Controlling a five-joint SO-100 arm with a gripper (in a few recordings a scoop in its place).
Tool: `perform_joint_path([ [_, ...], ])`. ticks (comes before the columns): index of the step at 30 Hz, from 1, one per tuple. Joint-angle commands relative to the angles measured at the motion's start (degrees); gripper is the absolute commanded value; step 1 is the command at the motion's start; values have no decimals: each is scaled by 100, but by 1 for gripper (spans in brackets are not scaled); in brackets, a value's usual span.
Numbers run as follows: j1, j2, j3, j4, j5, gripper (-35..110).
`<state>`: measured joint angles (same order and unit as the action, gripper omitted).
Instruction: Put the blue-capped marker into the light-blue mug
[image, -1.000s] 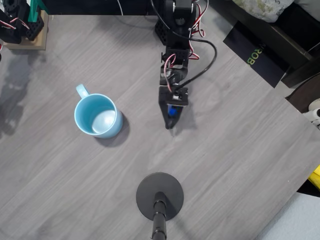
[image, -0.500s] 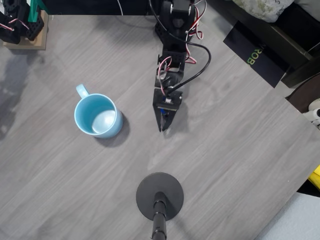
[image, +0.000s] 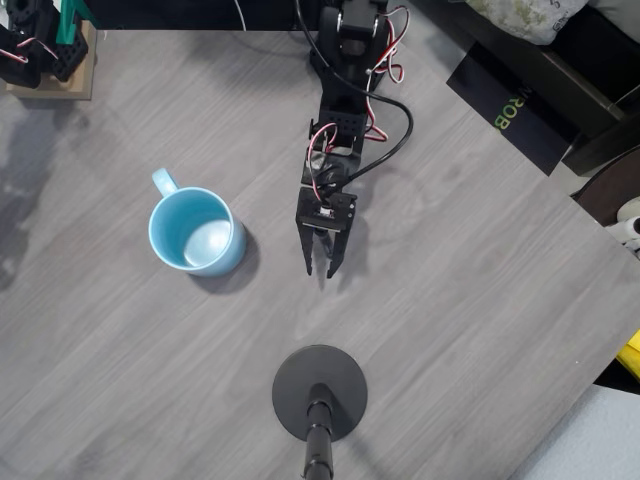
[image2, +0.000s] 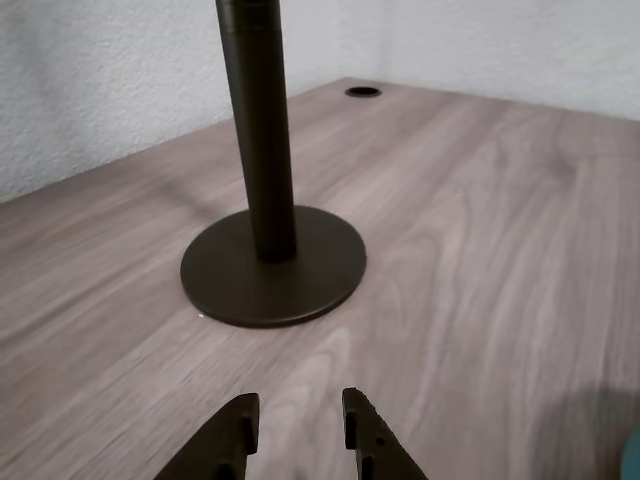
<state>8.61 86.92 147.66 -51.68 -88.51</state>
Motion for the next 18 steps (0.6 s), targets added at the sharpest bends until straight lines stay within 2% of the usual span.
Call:
perform_joint_path([
  [1, -35, -62, -316, 9, 44, 14],
  [18, -237, -220, -562, 0, 97, 16],
])
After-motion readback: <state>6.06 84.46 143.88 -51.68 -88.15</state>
